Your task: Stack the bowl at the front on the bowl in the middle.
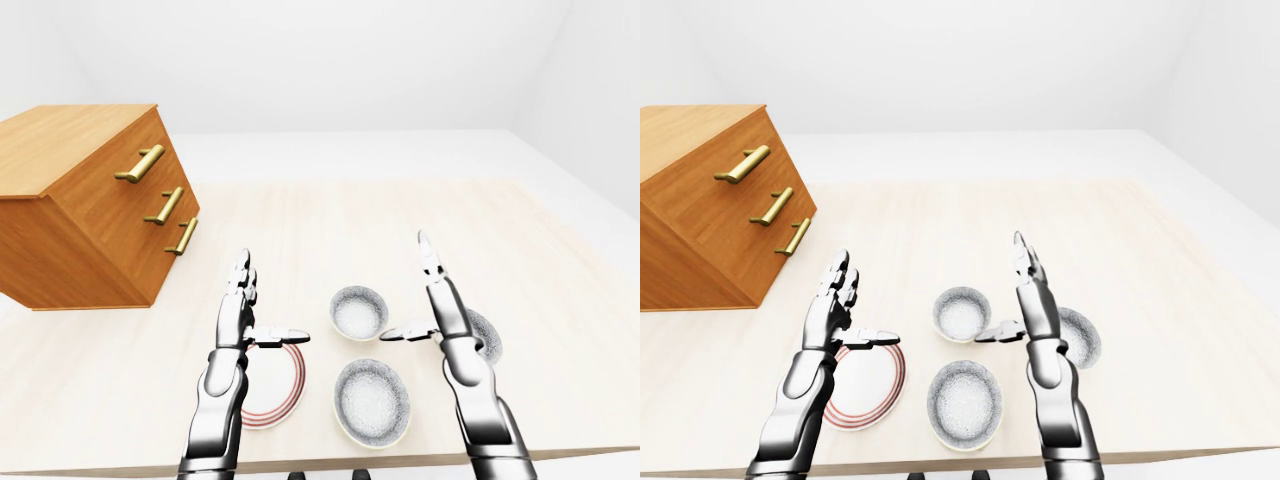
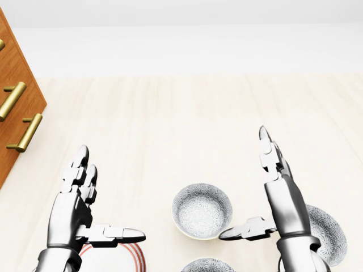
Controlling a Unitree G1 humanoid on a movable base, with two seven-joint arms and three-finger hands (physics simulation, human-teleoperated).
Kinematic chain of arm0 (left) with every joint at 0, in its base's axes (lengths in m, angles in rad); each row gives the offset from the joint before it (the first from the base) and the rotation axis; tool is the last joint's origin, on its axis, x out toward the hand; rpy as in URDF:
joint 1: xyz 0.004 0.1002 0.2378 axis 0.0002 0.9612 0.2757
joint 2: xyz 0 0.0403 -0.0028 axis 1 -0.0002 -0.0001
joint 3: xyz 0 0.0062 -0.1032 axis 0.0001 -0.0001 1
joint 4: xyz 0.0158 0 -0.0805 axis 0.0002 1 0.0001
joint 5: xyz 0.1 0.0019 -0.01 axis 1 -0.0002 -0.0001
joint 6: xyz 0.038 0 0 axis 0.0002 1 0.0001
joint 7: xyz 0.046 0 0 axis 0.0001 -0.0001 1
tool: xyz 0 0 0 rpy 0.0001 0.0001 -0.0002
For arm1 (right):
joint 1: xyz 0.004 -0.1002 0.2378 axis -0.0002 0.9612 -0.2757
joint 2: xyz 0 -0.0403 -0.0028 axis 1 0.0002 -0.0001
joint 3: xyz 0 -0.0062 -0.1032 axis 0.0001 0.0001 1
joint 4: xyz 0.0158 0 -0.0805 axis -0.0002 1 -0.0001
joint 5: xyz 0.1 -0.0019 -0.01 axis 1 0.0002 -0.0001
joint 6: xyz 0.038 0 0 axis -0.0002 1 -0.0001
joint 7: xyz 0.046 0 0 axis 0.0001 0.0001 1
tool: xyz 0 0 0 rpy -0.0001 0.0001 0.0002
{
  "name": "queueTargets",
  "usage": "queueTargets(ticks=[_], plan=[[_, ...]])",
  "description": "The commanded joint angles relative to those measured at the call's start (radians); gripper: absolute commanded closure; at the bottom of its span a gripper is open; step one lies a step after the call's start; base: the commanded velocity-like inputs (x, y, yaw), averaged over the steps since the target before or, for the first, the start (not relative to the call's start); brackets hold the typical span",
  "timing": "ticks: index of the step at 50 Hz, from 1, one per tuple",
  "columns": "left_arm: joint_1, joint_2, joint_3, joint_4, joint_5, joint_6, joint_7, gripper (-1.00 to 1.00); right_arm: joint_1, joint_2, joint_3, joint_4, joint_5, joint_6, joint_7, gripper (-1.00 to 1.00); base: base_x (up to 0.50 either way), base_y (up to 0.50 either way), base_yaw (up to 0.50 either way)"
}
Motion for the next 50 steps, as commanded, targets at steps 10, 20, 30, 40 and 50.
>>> queueTargets(ticks=[10,20,30,40,50], plan=[[-0.002,-0.001,-0.002,-0.005,-0.003,0.016,0.001,-1.0,-0.032,-0.022,-0.025,-0.133,-0.168,0.0,0.028,-1.0,0.0,0.0,0.0],[-0.005,-0.001,-0.002,0.007,-0.002,0.007,0.0,-1.0,-0.024,-0.034,-0.044,-0.201,-0.227,0.0,0.055,-1.0,0.0,0.0,0.0],[-0.004,-0.002,-0.002,-0.001,-0.006,0.019,0.001,-1.0,-0.005,-0.049,-0.049,-0.196,-0.335,0.0,0.033,-1.0,0.0,0.0,0.0],[-0.006,-0.002,0.0,0.006,-0.014,0.02,0.001,-1.0,0.029,-0.057,-0.049,-0.187,-0.442,0.0,-0.002,-1.0,0.0,0.0,0.0],[-0.006,-0.002,0.0,0.007,-0.018,0.025,0.002,-1.0,0.025,-0.071,-0.045,-0.195,-0.535,0.0,-0.002,-1.0,0.0,0.0,0.0]])
